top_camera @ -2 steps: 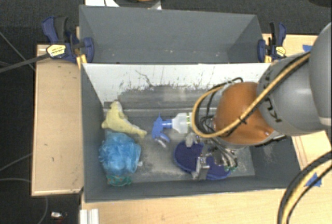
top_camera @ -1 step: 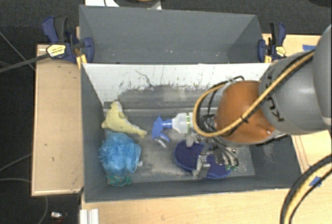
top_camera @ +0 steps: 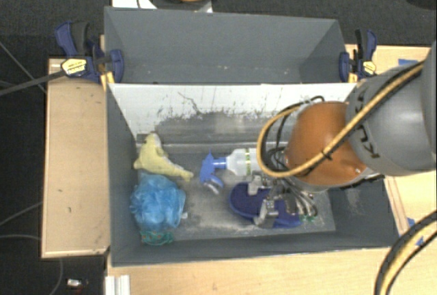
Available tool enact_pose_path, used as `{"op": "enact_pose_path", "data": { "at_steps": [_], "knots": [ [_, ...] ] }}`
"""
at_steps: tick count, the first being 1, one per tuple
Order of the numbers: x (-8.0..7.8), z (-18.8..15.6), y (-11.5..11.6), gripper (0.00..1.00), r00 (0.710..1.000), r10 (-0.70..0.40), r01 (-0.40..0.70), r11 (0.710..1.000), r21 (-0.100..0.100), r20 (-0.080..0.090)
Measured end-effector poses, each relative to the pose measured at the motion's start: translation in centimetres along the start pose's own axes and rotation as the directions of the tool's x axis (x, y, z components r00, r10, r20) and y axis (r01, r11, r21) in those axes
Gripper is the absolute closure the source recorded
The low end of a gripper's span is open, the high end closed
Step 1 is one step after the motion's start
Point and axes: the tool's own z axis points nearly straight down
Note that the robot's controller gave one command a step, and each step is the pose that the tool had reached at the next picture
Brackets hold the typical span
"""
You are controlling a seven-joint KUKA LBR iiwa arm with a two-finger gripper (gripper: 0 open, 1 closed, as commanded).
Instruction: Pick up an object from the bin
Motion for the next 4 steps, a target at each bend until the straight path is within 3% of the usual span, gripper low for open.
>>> {"op": "enact_pose_path", "data": {
  "at_steps": [2, 4],
  "knots": [
    [-0.1, -8.2, 0.0, 1.00, 1.000, -0.001, 0.001, 1.000, 0.001, -0.008],
    [-0.4, -12.4, 0.0, 1.00, 1.000, -0.003, 0.003, 1.000, 0.000, -0.001]
  ]
}}
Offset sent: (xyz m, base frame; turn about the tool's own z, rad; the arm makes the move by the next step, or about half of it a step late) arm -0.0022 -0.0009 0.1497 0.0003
